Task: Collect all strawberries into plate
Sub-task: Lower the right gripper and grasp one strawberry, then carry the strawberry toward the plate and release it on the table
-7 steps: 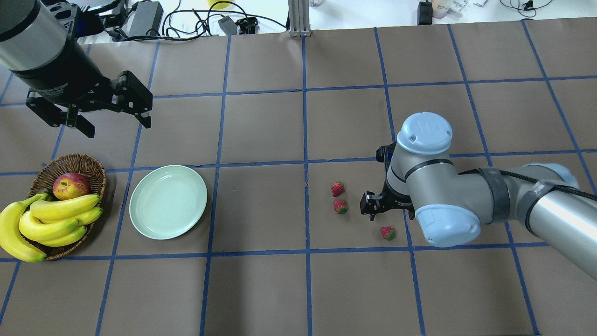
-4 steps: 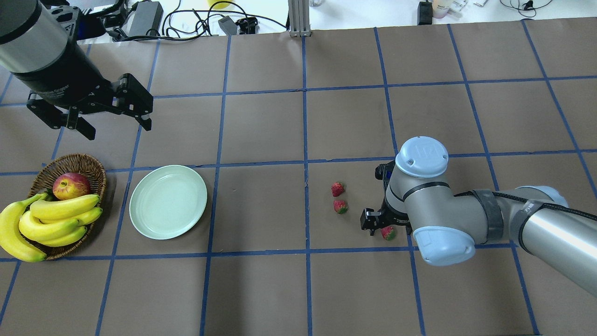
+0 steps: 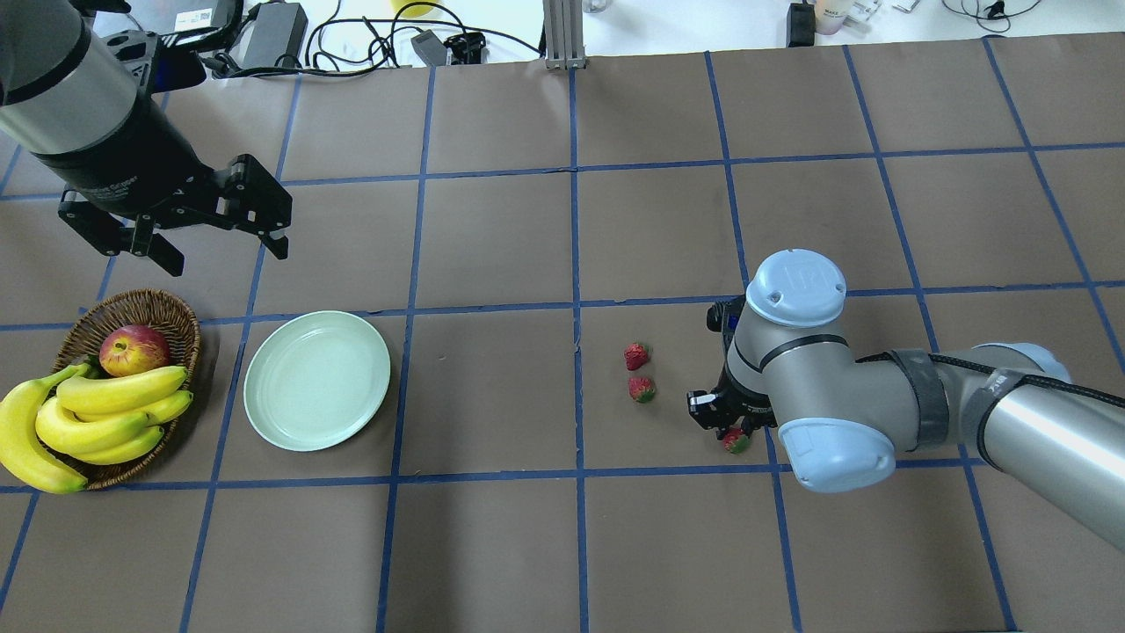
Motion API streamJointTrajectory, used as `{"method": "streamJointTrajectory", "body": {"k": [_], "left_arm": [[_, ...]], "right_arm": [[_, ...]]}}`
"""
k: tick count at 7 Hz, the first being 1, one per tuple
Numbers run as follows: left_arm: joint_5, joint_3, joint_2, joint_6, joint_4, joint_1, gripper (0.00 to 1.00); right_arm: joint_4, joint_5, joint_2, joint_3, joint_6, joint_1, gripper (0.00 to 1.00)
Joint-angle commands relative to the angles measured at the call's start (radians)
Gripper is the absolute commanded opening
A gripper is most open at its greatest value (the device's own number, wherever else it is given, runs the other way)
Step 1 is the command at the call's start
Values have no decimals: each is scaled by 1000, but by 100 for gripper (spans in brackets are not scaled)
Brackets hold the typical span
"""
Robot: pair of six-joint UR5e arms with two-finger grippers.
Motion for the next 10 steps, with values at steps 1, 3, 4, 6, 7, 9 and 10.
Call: {"method": "streamJointTrajectory", "body": {"k": [1, 3, 4, 6, 7, 9, 10], "left_arm": [[3, 3, 8, 0, 1, 2, 100], [5, 5, 11, 0, 1, 2, 100], [5, 3, 2, 0, 2, -1, 100], [6, 5, 11, 0, 1, 0, 100], [2, 3, 9, 0, 2, -1, 100], [6, -3, 11, 2, 9, -1, 100], [3, -4, 8, 0, 22, -1, 100]], "right_arm": [[108, -2, -5, -99, 1, 1, 0], [265, 72, 1, -265, 124, 36, 0], [252, 123, 13, -288, 219, 88, 0], [194, 171, 141, -420, 400, 214, 0], [191, 173, 236, -518, 507, 289, 0], [189, 173, 375, -667, 640, 371, 0], [176, 173, 406, -670, 646, 386, 0]]}}
